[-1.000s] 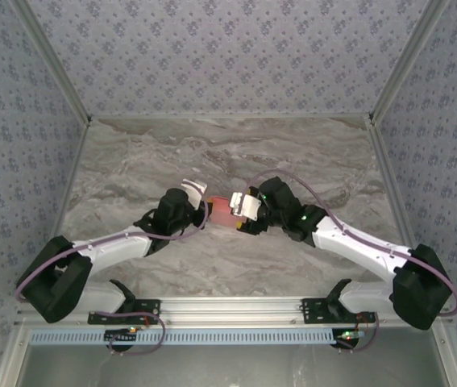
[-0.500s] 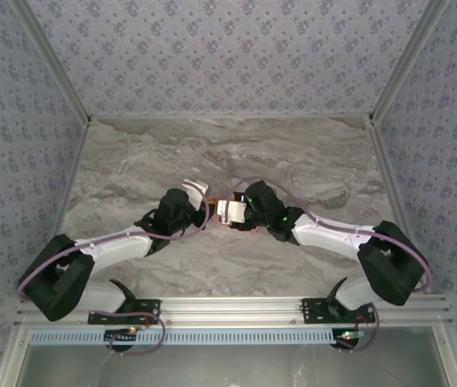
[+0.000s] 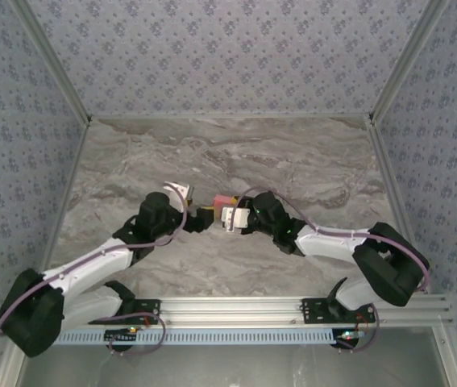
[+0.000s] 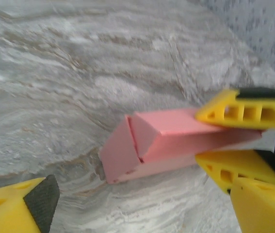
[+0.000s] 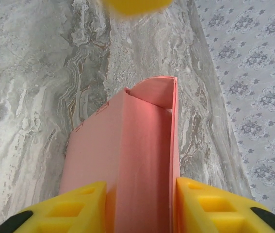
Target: Fold the paper box
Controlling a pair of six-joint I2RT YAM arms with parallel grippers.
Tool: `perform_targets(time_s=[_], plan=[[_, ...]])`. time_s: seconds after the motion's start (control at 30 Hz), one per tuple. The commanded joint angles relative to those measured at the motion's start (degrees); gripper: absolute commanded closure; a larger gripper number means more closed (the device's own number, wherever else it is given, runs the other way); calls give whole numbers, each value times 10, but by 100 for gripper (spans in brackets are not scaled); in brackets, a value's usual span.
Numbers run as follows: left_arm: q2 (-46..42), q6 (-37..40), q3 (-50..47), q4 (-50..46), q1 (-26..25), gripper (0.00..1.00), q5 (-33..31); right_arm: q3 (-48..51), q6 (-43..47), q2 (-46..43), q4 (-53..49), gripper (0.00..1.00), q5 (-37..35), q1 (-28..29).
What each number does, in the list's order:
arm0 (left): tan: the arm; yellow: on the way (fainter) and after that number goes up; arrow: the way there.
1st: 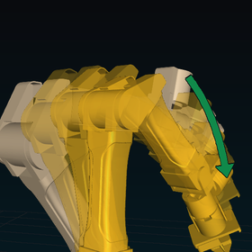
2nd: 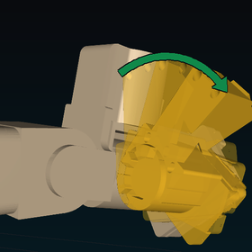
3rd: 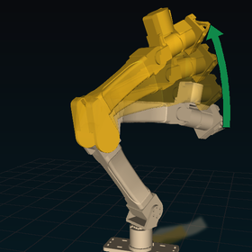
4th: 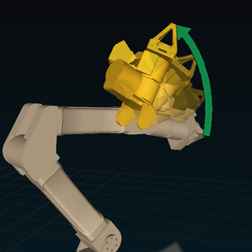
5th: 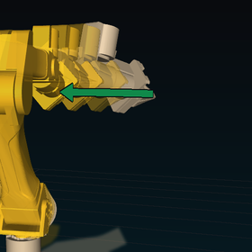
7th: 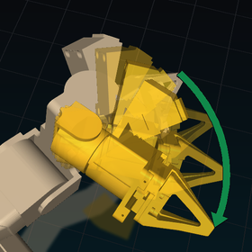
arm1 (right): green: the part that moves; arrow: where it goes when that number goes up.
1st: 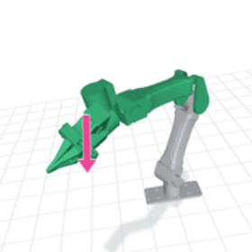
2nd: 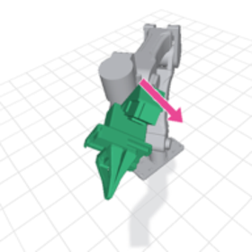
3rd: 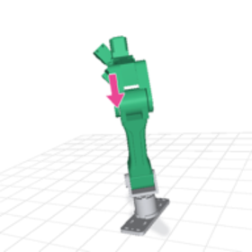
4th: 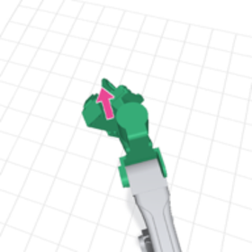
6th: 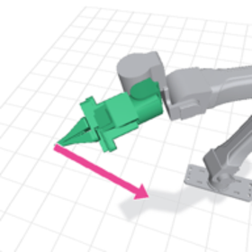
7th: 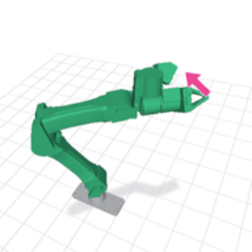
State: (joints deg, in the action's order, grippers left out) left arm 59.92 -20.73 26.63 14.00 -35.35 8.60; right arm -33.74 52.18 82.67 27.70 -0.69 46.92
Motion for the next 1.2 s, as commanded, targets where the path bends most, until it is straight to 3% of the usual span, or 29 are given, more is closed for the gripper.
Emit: perform_targets(time_s=[0.0, 0.2, 0.37, 0.5, 0.7, 0.97, 1.17], plan=[[0, -61, 39, -57, 19, 1, 16, 19, 9, 21, -13, 63, -5, -1], [119, -87, 119, -81, 36, 2, 66, 22, 21, 33, -15, 66, -3, -3], [212, -104, 157, -43, 36, 6, 98, 21, 26, 35, -35, 64, 7, -2], [259, -108, 175, -49, 37, 12, 94, 17, 26, 33, -48, 63, 18, -6], [302, -122, 181, -48, 51, 33, 125, 17, -5, 17, -57, 62, 64, -39], [330, -163, 145, 26, 69, 30, 171, 21, -28, 16, -73, 60, 130, -83], [328, -149, 129, 26, 89, 32, 189, 18, -25, 15, -92, 58, 163, -108]])
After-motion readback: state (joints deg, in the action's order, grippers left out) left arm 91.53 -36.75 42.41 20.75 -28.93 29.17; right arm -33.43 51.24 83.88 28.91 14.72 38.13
